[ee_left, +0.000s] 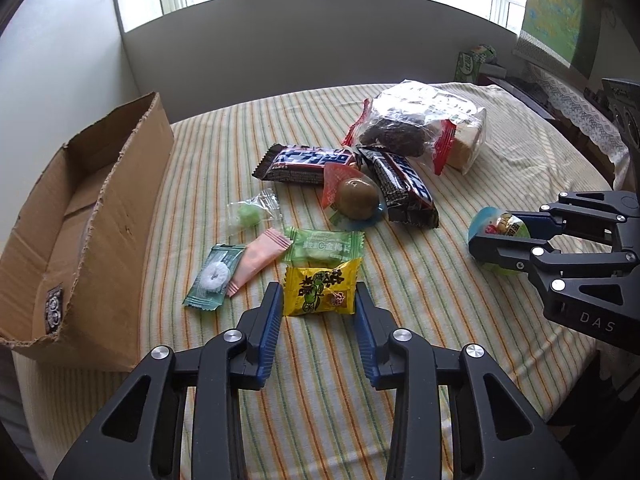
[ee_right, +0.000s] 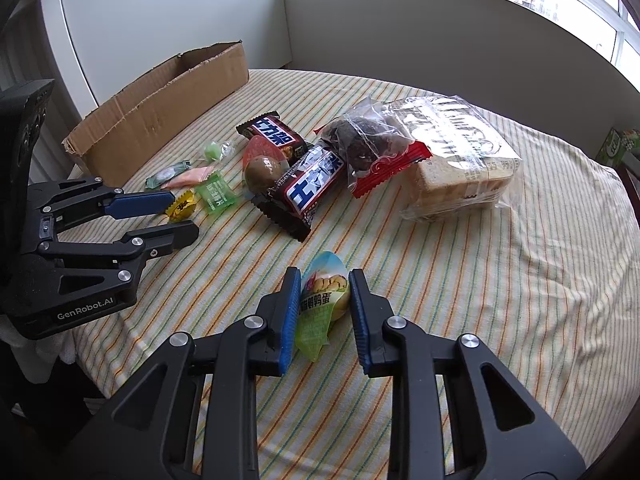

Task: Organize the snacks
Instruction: 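Grasp the yellow candy packet with the left gripper, then carry the jelly cup and yellow candy into the box and release both, then move both open grippers back from the box toward the chocolate bars, then grasp the blue-white chocolate bar with the right gripper, then grasp the round brown egg snack in red wrap with the left gripper, then carry the chocolate bar and egg snack over the cardboard box, then open the right gripper over the box while the left gripper releases the egg snack, then move both open grippers back from the box toward the bagged bread loaf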

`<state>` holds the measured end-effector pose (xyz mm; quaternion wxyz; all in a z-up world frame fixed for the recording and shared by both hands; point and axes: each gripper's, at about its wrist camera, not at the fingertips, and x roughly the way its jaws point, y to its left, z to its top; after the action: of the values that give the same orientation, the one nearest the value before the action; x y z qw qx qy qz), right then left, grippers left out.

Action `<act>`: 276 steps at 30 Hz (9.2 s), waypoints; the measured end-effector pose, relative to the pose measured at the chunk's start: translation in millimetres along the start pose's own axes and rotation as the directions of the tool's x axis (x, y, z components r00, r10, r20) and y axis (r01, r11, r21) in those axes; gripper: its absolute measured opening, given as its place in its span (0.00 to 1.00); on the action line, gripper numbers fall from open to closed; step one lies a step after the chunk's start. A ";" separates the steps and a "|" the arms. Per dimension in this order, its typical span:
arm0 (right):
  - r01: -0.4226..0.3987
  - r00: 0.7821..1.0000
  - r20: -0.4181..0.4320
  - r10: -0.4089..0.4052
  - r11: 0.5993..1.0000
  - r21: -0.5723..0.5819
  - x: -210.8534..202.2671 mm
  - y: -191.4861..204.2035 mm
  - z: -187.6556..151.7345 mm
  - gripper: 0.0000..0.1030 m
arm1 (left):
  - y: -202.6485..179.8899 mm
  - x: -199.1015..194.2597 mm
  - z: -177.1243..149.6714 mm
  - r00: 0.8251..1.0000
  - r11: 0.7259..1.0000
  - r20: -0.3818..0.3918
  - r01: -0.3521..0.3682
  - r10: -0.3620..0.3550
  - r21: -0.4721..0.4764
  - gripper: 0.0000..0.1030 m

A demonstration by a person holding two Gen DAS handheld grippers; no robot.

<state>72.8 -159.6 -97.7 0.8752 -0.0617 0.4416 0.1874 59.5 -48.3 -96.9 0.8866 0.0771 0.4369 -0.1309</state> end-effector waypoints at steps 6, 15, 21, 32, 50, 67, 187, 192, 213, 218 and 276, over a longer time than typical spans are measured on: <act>0.000 1.000 0.001 0.000 1.000 -0.002 -0.6 0.7 0.2 0.25 | 12.1 2.0 2.0 1.000 0.999 -0.001 0.012 -0.012 -0.053 0.37; -0.001 1.000 0.016 0.001 1.000 0.008 -3.3 -0.3 0.6 0.24 | 19.1 -4.0 2.8 1.000 0.997 0.021 0.009 -0.007 -0.081 0.08; -0.003 0.999 0.040 0.002 1.000 0.013 -9.7 1.8 3.5 0.24 | 17.2 -15.4 4.1 0.998 0.997 0.054 0.014 -0.010 -0.078 0.08; -0.023 0.991 0.128 0.024 1.000 -0.006 -33.8 24.5 32.0 0.24 | 30.5 -56.8 11.5 0.985 0.992 0.171 0.037 -0.016 -0.122 0.08; -0.119 0.970 0.203 0.132 0.990 -0.076 -15.5 116.1 133.1 0.24 | 116.6 -85.5 0.8 0.963 0.955 0.241 -0.048 0.123 -0.294 0.08; -0.227 0.962 0.126 0.243 0.965 -0.129 52.1 189.2 182.6 0.24 | 171.9 -77.9 -15.9 0.963 0.916 0.196 -0.098 0.186 -0.390 0.08; -0.149 0.989 0.039 0.145 0.980 0.133 -9.0 -5.3 50.3 0.30 | 1.5 -23.0 33.6 0.993 0.999 0.113 0.025 -0.021 -0.036 0.33; -0.159 0.985 0.085 0.150 0.980 0.117 -23.2 9.7 60.6 0.30 | 14.9 -42.0 33.0 0.987 0.996 0.162 0.031 -0.018 -0.080 0.33; -0.259 0.960 0.114 0.256 0.966 0.006 2.3 112.9 119.7 0.30 | 118.4 -78.6 2.7 0.966 0.958 0.238 -0.027 0.097 -0.284 0.33; -0.274 0.957 0.097 0.273 0.962 -0.002 18.3 134.3 129.5 0.30 | 142.0 -82.8 -7.7 0.964 0.944 0.236 -0.036 0.119 -0.327 0.33; -0.155 0.981 0.133 0.138 0.980 0.123 -3.4 24.2 102.9 0.52 | 91.4 -69.7 13.6 0.972 0.971 0.228 -0.005 0.061 -0.237 0.48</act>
<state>138.9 -110.1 -31.6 0.8868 0.0412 0.4016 0.2250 56.5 46.9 -31.2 0.9367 -0.0370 0.3407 -0.0716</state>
